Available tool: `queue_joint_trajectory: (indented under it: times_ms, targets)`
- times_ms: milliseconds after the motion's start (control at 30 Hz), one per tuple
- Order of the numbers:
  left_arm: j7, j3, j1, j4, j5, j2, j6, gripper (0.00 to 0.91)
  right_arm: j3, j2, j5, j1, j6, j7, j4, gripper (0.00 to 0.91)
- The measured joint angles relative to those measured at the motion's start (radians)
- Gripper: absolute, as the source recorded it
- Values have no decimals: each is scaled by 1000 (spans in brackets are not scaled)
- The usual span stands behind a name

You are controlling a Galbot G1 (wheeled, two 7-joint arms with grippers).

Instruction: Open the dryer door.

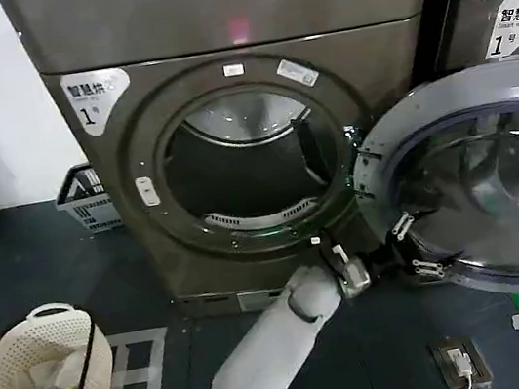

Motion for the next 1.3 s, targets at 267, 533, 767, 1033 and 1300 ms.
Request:
queue_joint_trajectory:
  times_ms: [267, 533, 767, 1033, 1300]
  targets:
    - [-4, 34, 66, -143, -33, 0, 79, 907, 5, 6, 23, 6, 30, -60, 12, 907]
    - [-50, 5, 163, -463, -157, 161, 199, 907, -25, 15, 54, 29, 20, -86, 43, 907]
    - [-83, -92, 276, -710, -202, 427, 266, 907, -56, -4, 57, 46, 32, -91, 51, 907]
    - [-190, -366, 544, -938, -218, 671, 409, 907, -97, -34, 58, 69, 36, -104, 45, 907]
    - [-374, -736, 894, -1108, -286, 689, 667, 907, -133, -58, 105, 81, 97, -132, 42, 907]
